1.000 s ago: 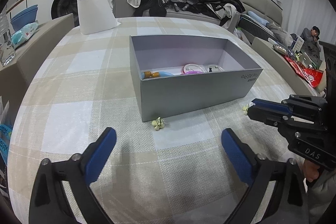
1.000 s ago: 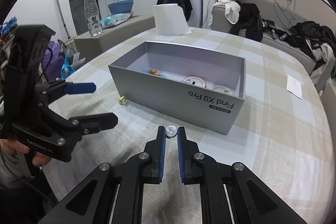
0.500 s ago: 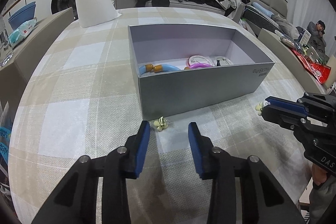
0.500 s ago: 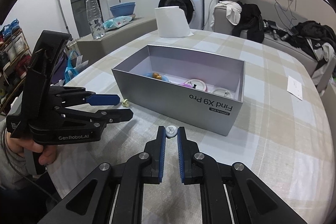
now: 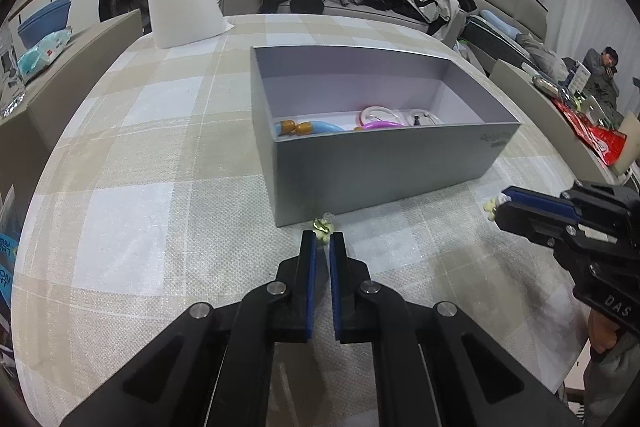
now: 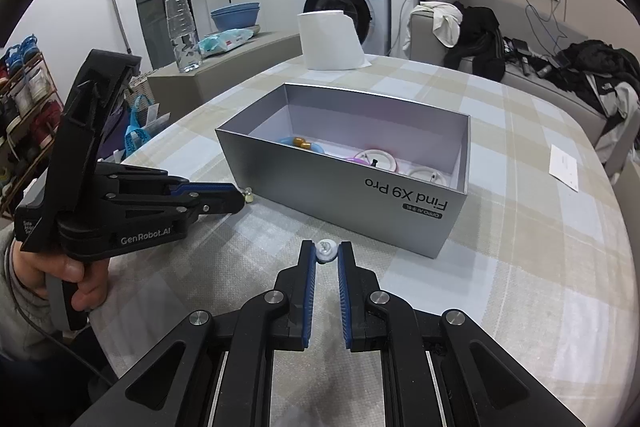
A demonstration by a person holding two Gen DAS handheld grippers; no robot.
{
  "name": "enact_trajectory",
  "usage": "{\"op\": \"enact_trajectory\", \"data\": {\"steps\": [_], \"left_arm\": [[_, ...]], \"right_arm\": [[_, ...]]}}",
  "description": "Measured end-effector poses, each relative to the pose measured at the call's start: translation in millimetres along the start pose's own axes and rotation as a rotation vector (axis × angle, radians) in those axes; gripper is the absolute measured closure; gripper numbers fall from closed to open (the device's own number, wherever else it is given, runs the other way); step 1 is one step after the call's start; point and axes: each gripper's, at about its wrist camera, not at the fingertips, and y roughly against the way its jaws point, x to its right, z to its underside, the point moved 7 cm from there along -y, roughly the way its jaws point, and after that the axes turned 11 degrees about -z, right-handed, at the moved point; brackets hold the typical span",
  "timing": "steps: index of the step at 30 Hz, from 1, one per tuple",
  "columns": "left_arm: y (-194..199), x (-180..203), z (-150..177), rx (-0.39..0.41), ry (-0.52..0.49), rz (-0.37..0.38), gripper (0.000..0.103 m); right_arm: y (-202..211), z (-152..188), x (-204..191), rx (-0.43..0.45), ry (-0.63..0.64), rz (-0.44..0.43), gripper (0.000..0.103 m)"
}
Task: Organize jewelry
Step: 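Close the right tool on the white charm while the left tool lowers to the flower charm, then close the left tool on the yellow-green flower charm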
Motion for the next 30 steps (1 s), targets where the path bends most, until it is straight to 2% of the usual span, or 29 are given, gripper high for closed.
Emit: {"op": "enact_trajectory", "data": {"steps": [4, 10, 13, 18, 23, 30], "left_arm": [[4.1, 2.1, 2.5, 0.013, -0.022, -0.004, 0.101], [1.6, -4.3, 0.7, 0.006, -0.003, -0.035, 0.1], [-1.3, -4.1, -1.6, -0.005, 0.009, -0.024, 0.095], [-2.6, 3.1, -8.8, 0.008, -0.008, -0.006, 0.093], [-10.9, 4.7, -12.0, -0.015, -0.019, -0.035, 0.077], [-11.2, 3.1, -8.6, -0.015, -0.045, -0.073, 0.076]], "right_arm": [[1.9, -0.6, 0.2, 0.004, -0.003, 0.0, 0.093], [3.8, -1.5, 1.8, 0.009, -0.007, 0.002, 0.093], [3.5, -1.4, 3.2, 0.008, -0.008, 0.004, 0.093], [3.9, -1.6, 3.2, 0.008, -0.008, 0.001, 0.093], [4.8, -1.6, 4.3, 0.009, -0.01, 0.0, 0.093], [5.7, -2.1, 5.1, 0.012, -0.015, -0.001, 0.093]]}}
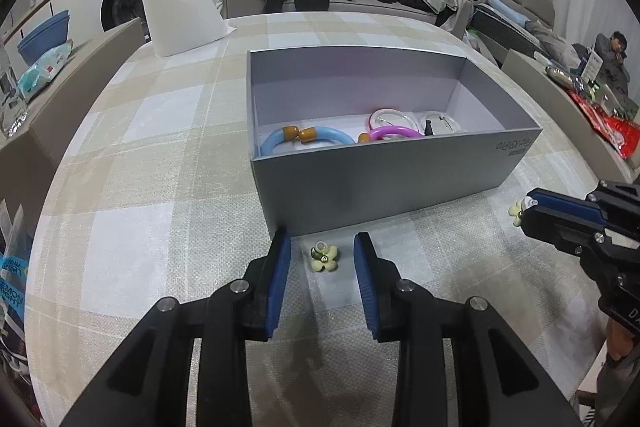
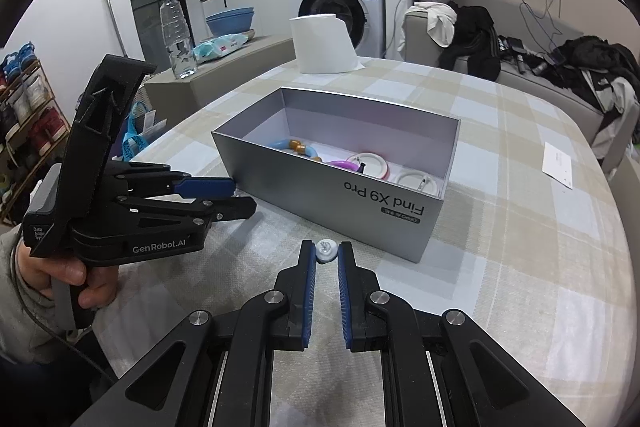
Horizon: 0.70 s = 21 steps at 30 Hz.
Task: Organize jewelry
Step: 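Close the left tool on the yellow-green flower charm, then carry the flower charm and white charm over the grey box with both tools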
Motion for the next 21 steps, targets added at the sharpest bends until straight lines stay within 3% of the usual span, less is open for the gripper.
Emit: {"op": "enact_trajectory", "data": {"steps": [6, 7, 8, 9, 21], "left_arm": [[-0.6, 2.1, -0.6, 0.002, -0.026, 0.001, 0.076], [-0.3, 1.9, -1.1, 0.003, -0.028, 0.004, 0.08], [0.2, 2.4, -1.0, 0.004, -0.032, 0.014, 0.092], [0.6, 2.8, -0.8, 0.005, -0.035, 0.022, 0.094], [22.3, 14.2, -2.7, 0.076, -0.071, 0.042, 0.094]], "right_arm": [[0.4, 0.8, -2.1, -0.003, 0.005, -0.003, 0.093], [0.9, 0.3, -2.2, -0.001, 0.005, -0.003, 0.093], [1.2, 0.0, -2.3, 0.0, 0.005, -0.004, 0.093], [1.3, -0.3, -2.2, 0.001, 0.004, -0.005, 0.093], [8.9, -6.5, -0.4, 0.032, -0.005, -0.008, 0.093]]}}
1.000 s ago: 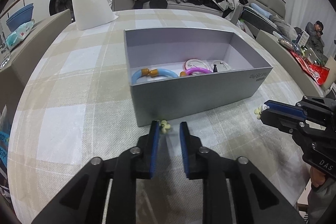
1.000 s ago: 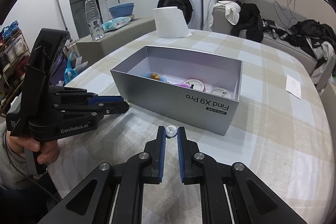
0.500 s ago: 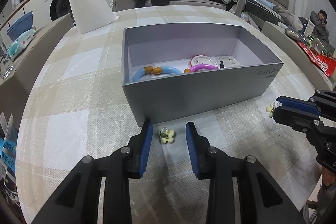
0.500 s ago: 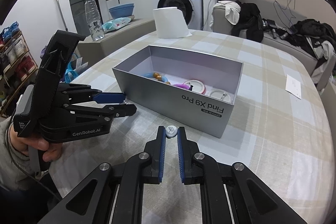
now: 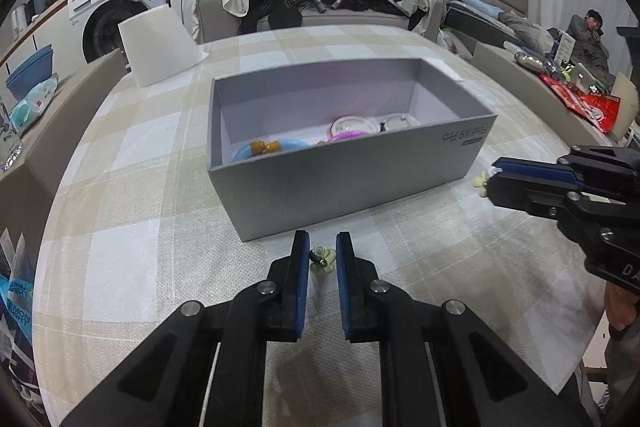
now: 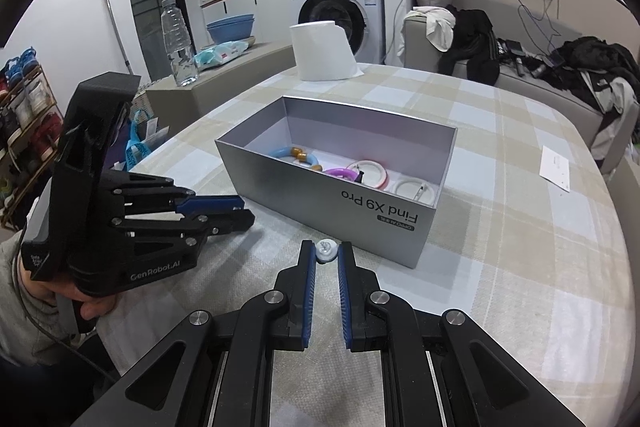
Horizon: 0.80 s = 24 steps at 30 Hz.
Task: Organize jewelry
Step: 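Carry the flower charm and white charm over the grey box with both tools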
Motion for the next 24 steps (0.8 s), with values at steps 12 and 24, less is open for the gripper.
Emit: {"op": "enact_trajectory", "data": {"steps": [12, 24], "left_arm": [[47.3, -3.8, -40.1, 0.175, 0.048, 0.001, 0.094], [40.4, -18.0, -78.8, 0.256, 0.12, -0.014, 0.094]], "right_arm": [[24.4, -29.3, -4.8, 0.114, -0.001, -0.013, 0.093], [30.1, -74.7, 14.4, 0.239, -0.047, -0.026, 0.093]]}}
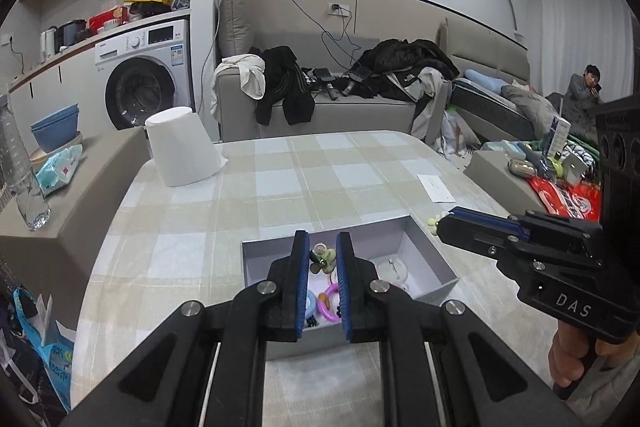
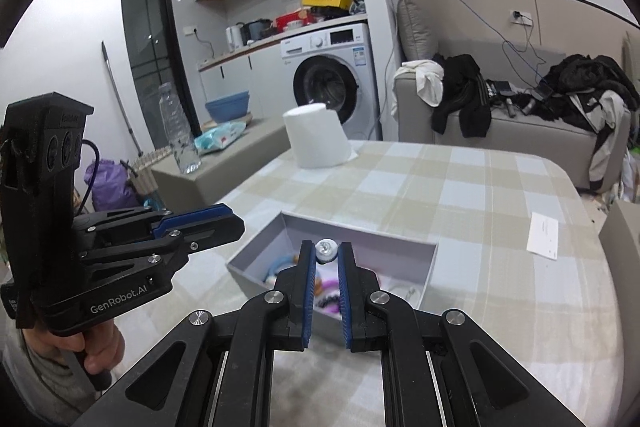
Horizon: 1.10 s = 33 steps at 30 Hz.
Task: Organize jewelry
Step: 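Carry the flower charm and white charm over the grey box with both tools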
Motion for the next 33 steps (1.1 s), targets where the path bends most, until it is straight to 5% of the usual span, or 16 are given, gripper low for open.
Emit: {"op": "enact_trajectory", "data": {"steps": [33], "left_arm": [[-21.0, -2.3, 20.4, -0.048, 0.017, -0.011, 0.094]], "right_arm": [[-15.0, 14.9, 29.3, -0.023, -0.088, 0.024, 0.087]]}}
